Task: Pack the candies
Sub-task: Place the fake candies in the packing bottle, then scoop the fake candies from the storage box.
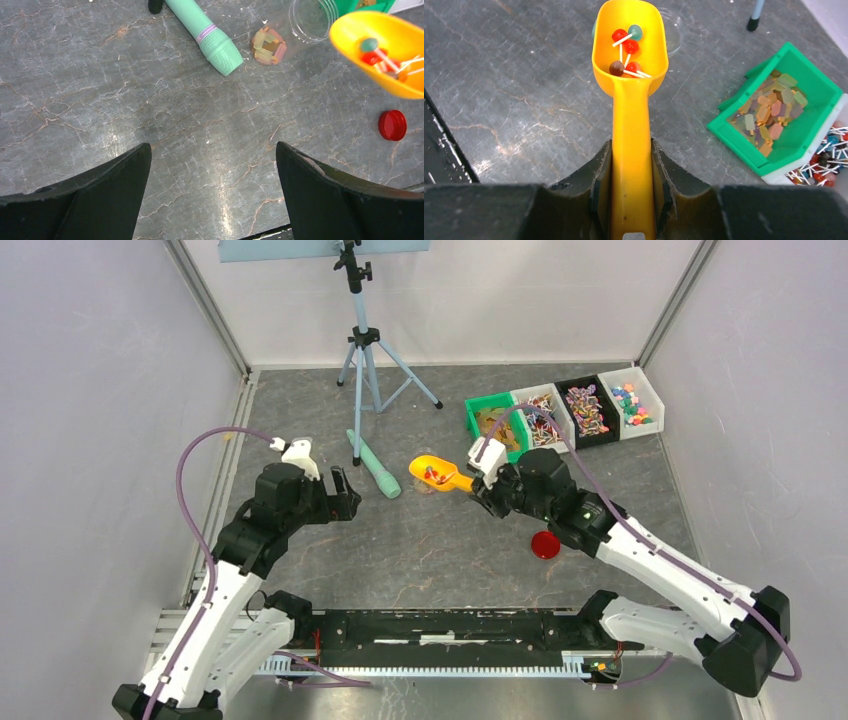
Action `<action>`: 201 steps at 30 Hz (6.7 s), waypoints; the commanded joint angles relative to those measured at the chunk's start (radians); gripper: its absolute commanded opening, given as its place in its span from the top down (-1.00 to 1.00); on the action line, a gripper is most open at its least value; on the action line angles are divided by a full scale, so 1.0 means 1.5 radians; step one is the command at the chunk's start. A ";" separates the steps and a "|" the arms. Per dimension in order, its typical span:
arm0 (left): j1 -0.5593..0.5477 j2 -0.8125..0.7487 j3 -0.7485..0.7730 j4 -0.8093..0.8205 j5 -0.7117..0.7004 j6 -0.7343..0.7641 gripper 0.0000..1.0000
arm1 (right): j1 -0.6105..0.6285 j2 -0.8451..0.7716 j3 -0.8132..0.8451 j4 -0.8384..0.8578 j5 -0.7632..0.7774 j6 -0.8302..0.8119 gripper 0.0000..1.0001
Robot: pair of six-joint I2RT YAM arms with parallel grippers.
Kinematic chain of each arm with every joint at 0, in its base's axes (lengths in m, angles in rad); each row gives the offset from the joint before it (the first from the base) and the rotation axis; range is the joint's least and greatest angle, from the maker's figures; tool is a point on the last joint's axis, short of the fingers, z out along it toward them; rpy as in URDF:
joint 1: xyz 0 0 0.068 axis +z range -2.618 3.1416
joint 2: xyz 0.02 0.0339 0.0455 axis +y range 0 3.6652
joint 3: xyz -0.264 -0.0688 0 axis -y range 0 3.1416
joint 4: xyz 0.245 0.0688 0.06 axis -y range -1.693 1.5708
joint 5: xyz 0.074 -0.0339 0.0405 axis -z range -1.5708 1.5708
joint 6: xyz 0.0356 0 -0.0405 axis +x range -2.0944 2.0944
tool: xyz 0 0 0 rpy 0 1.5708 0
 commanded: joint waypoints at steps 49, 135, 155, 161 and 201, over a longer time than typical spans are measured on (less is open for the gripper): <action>-0.003 -0.038 0.003 0.021 0.004 0.040 -1.00 | 0.049 0.197 0.295 -0.267 0.166 0.032 1.00; -0.008 -0.144 -0.033 0.017 0.044 0.006 -1.00 | -0.269 0.280 0.461 -0.334 0.213 -0.082 1.00; -0.008 -0.118 -0.036 0.025 0.070 0.009 -1.00 | -0.334 0.429 0.524 -0.470 0.302 -0.080 1.00; -0.008 -0.131 -0.036 0.022 0.054 0.007 -1.00 | -0.335 0.454 0.542 -0.468 0.303 -0.083 1.00; -0.009 -0.133 -0.035 0.015 0.029 0.005 -1.00 | -0.378 0.441 0.266 -0.128 0.234 -0.056 1.00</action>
